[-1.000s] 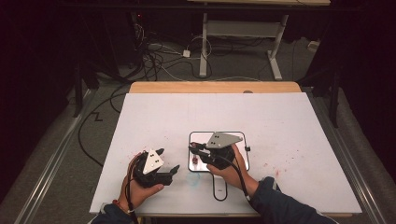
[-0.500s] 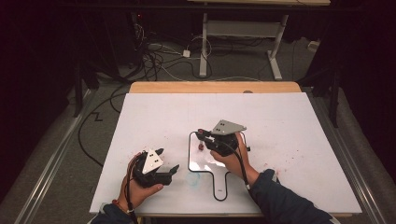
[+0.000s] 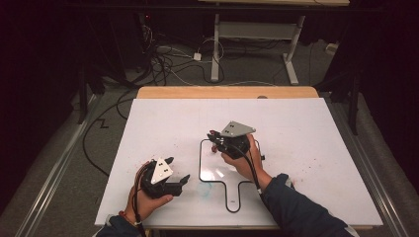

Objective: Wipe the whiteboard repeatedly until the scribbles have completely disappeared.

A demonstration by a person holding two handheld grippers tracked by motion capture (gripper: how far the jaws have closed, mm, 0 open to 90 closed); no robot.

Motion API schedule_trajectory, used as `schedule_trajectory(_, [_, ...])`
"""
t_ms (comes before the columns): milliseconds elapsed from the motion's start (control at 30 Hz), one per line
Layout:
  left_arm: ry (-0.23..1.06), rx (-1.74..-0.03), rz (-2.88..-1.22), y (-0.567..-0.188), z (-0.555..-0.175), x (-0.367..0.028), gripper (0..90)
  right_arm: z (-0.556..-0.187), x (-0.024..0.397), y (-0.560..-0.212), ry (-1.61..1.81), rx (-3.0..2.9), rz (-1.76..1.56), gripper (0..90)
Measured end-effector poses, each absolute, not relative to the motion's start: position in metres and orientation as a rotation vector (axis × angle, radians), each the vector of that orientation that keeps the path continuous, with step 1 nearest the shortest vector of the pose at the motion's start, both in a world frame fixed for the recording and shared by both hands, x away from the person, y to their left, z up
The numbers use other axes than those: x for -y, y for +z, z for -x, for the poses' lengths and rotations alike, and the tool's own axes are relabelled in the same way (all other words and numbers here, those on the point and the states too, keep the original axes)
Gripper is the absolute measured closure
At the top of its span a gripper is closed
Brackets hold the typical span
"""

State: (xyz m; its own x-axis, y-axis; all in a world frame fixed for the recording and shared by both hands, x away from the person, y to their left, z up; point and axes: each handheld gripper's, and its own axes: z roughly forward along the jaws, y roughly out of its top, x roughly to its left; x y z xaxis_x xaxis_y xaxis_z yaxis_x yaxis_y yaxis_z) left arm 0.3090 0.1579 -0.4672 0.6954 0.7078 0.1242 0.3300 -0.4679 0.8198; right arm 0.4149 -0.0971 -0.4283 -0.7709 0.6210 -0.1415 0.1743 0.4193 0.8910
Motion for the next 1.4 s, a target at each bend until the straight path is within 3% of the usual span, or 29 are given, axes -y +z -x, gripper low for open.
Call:
schedule_trajectory(333, [0.578,-0.787,-2.080,-0.467,-0.309,-0.157,20.4,-0.407,0.084,-0.429,1.374,-2.274,-0.638,81.3])
schedule_trajectory(633, [0.572,-0.790,-2.075,-0.467,-0.309,-0.157,20.4,-0.435,0.093,-0.430,1.318,-2.191,-0.724,81.3])
schedule_trajectory(1067, [0.562,-0.780,-2.084,-0.467,-0.309,-0.155,20.4,-0.410,0.071,-0.426,1.407,-2.375,-0.578,81.2])
schedule_trajectory(1400, [0.562,-0.783,-2.081,-0.467,-0.309,-0.156,20.4,-0.417,0.076,-0.426,1.320,-2.301,-0.615,81.2])
